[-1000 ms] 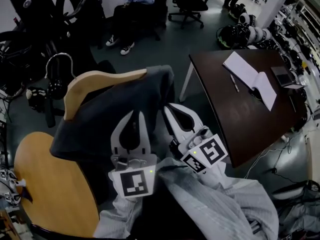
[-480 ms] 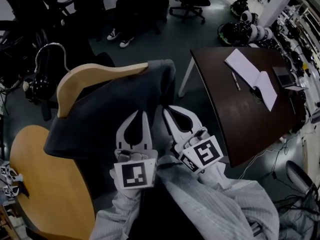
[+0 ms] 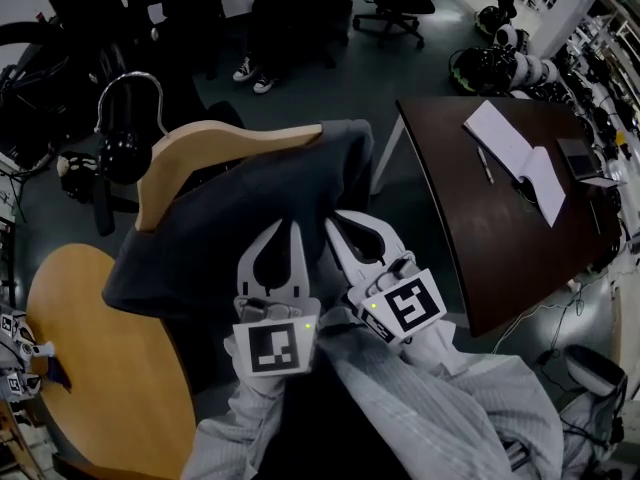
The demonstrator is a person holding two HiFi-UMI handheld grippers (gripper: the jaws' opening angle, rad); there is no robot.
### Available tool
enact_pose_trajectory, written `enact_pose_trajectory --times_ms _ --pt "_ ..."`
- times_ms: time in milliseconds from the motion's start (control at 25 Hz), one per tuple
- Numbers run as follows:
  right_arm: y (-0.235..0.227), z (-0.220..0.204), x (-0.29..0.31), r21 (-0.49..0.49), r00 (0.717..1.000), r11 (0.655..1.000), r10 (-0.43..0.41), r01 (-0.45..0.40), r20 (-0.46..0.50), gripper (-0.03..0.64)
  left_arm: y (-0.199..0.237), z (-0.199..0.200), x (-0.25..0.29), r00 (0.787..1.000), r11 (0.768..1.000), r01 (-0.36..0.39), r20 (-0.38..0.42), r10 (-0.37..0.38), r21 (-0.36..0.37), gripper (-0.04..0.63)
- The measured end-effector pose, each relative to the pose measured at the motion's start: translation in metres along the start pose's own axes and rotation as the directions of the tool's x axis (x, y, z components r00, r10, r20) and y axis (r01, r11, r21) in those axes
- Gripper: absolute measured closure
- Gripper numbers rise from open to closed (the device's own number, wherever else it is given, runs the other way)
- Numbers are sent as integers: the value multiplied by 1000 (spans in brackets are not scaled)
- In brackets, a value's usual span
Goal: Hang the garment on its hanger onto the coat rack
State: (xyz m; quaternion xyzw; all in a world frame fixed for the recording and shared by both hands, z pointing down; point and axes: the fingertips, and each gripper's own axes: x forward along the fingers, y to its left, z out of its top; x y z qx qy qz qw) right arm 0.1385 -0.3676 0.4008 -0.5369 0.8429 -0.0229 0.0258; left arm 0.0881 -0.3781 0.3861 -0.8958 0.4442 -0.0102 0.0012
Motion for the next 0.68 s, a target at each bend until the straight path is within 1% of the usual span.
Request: enact_pose_trajectory --times_ms 200,480,680 --pt "3 3 0 -11 1000 1000 -8 8 -1 617 3 2 -2 1000 1000 -3 3 3 6 591" --pt "2 4 -6 0 1000 1000 -22 22 14 617 7 1 -9 1000 1000 -21 8 21 14 591" --pt "4 1 -11 6 1000 1000 -20 20 4 617 2 -1 -10 1000 999 -8 -4 8 40 591"
